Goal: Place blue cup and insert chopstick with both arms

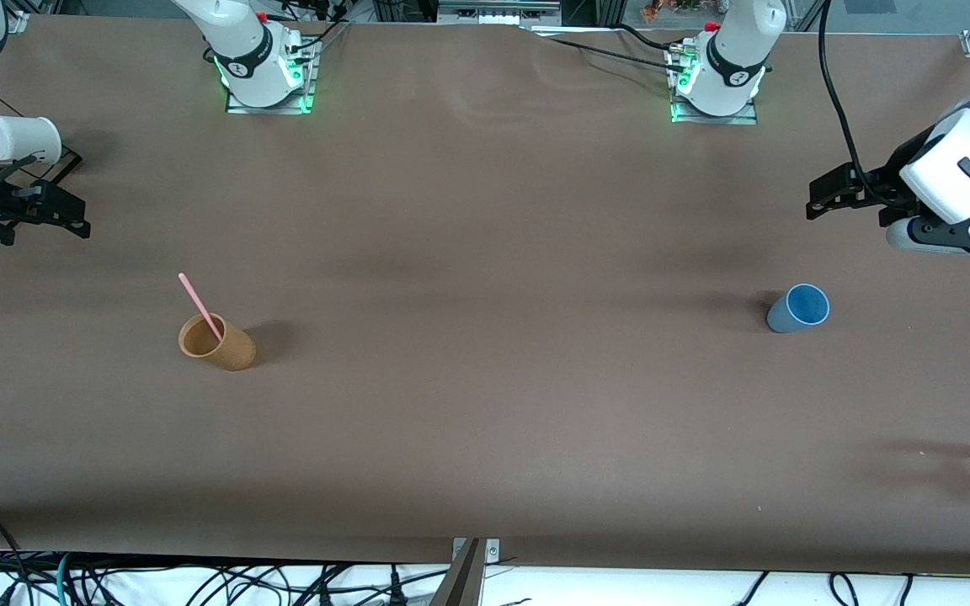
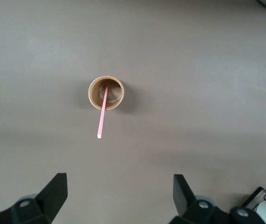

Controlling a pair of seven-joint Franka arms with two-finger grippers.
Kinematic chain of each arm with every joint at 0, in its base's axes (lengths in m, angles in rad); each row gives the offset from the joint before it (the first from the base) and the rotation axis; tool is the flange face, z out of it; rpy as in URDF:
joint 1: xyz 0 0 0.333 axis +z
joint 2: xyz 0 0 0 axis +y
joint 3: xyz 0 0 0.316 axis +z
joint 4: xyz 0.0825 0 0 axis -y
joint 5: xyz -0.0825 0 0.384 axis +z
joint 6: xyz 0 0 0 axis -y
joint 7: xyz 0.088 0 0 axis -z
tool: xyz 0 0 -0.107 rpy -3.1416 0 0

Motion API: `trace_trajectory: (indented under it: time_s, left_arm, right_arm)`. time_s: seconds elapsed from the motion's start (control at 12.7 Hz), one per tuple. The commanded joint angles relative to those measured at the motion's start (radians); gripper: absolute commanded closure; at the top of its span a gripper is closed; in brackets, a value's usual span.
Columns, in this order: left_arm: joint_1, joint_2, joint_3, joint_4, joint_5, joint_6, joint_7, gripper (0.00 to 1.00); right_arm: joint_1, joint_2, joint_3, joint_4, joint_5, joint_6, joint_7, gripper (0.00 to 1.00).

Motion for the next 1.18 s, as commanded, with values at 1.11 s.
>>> trace_trajectory:
  time_s: [1.11]
  left_arm:
    - [0.004,0.008,0.002,0.015,0.012,0.001,0.03,0.0]
  right_arm:
    - [0.004,0.009,0.002,0.014,0.008,-0.039,0.001,0.0]
